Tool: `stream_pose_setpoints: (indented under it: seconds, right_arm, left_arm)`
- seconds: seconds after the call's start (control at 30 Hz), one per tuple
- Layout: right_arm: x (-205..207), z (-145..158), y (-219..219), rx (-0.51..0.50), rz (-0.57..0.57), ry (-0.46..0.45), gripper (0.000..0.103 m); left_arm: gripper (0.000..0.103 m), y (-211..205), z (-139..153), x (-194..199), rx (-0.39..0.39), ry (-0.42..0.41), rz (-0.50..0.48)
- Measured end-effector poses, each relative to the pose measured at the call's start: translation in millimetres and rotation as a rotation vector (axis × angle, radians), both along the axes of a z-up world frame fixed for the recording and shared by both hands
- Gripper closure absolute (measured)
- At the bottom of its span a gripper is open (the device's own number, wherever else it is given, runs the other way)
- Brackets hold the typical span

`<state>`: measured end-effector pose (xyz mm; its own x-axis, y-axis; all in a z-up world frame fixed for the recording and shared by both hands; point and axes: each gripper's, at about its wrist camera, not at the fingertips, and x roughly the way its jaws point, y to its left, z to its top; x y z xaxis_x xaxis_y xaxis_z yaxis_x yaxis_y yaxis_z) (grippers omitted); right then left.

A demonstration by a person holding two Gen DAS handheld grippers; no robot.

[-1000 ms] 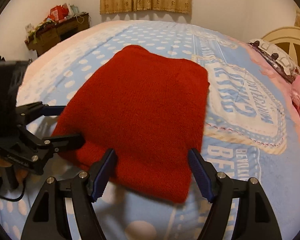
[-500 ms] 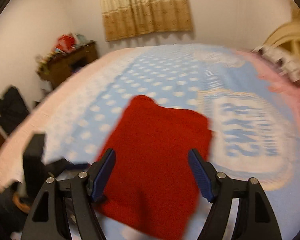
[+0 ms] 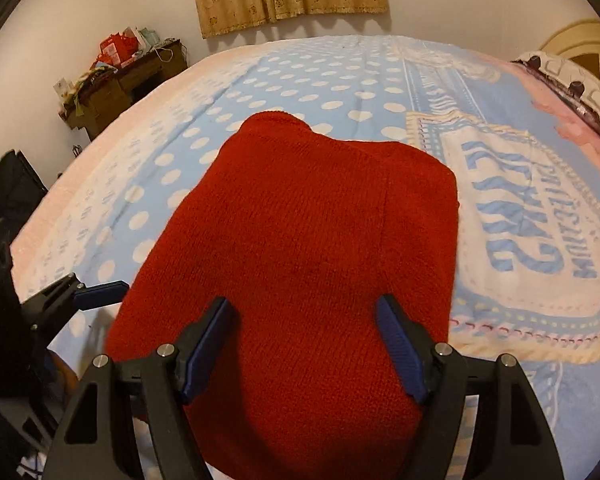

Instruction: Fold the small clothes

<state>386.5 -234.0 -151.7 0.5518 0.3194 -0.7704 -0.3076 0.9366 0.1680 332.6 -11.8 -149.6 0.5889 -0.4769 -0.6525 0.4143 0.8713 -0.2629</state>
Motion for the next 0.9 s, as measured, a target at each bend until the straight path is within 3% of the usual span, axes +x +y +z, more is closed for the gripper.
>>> stream_pose_setpoints:
  seconds: [0.1,0.3,0.43,0.53,0.67,0.9]
  right_arm:
    - [4.3,2.8,-9.6,0.055,-0.004,0.014,0.028]
    - [-0.5,3.9,2.1,-0.031,0.097,-0.017,0.027]
    - [-4.3,27.3,-27.8,0.096,0.061,-0.063,0.027]
    - [-0.7,33.6,-58.3,0.100,-0.056,-0.104,0.027]
    - [27.8,15.7,-104.1,0.198,-0.212,0.008,0.027]
    - [70.9,-8.1,-117.5,0.407,-0.210,0.076,0.027]
  left_arm:
    - [0.000,12.2,-0.9,6.0,-0.065,0.029,0.064]
    - [0.000,-1.9,1.9,7.5,0.006,0.032,0.070]
    - [0.000,-1.7,-2.8,12.9,-0.023,0.071,0.066]
    - [0.000,-2.1,-9.0,22.0,-0.061,0.118,0.060]
    - [0.000,-6.3,-12.8,28.3,-0.085,0.147,0.057]
    - [0.000,-11.4,-13.1,29.0,-0.090,0.150,0.048]
